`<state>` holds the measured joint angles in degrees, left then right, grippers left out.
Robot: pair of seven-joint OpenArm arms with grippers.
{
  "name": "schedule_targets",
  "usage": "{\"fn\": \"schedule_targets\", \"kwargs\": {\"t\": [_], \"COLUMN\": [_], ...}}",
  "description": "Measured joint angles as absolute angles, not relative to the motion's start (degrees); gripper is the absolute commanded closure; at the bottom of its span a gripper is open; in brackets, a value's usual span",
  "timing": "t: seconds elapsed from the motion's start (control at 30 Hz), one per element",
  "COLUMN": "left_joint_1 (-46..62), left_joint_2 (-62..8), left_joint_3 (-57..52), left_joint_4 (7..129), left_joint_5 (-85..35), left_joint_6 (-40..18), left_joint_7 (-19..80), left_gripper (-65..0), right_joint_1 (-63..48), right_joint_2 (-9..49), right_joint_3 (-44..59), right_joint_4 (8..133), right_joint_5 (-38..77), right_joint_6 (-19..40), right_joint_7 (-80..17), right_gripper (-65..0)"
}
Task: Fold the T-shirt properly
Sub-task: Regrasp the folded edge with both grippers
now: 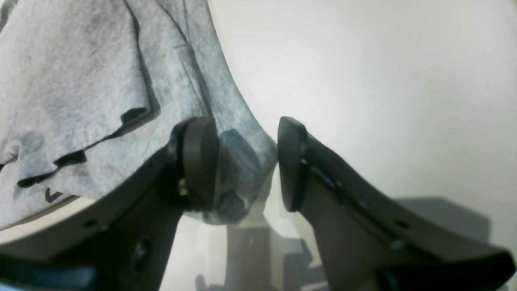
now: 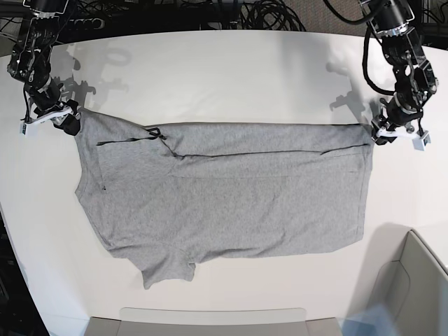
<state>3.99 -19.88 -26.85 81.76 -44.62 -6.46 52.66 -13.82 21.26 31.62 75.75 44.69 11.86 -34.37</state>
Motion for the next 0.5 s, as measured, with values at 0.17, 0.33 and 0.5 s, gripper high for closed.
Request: {"fn": "schedule_targets", "kwargs": {"t": [0.17, 0.33, 0.5], "left_joint_1": [3.79, 3.64, 3.16], "left_joint_2": [-20.16, -22.11, -23.35], "left_joint_3": [-26.74, -21.89, -17.82], "left_joint_4": [81.78, 75.99, 75.09], "left_joint_5": [-47.83, -49.10, -49.15], "left_joint_6": [-6.90, -7.77, -7.40], "left_joint_7": [54.43, 51.27, 48.86], "left_gripper": [-19.6, -19.6, -19.6], "right_joint_1": [-13.82, -13.80, -13.65], "right_joint_2": [21.28, 21.54, 21.50], "right_joint_3": [31.64, 30.79, 29.80], "right_joint_4": [75.75, 75.70, 75.72], "right_joint_5": [44.64, 44.66, 44.82], "right_joint_6": [11.86, 11.84, 11.86], "right_joint_7": [-34.39, -34.09, -33.87], "right_gripper": [-24.8, -24.8, -24.8]}}
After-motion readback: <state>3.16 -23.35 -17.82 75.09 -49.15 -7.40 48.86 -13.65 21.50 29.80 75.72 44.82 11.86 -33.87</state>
